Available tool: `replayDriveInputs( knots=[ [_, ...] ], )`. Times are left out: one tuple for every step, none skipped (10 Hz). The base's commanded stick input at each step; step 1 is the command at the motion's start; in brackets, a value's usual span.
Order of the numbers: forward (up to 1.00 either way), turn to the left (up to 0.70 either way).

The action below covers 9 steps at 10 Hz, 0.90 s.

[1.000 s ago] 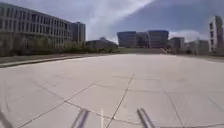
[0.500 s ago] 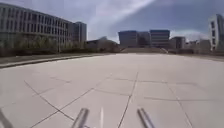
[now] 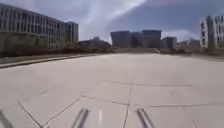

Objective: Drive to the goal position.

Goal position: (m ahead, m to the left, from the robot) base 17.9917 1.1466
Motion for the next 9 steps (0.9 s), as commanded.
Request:
replayDriveInputs(
  knots=[
    [0.5,0.0],
    [0.5,0.0],
    [0.5,0.0],
    [0.5,0.0],
    [0.5,0.0],
    [0.5,0.0],
    [0.5,0.0],
    [0.5,0.0],
    [0.5,0.0]
  ],
)
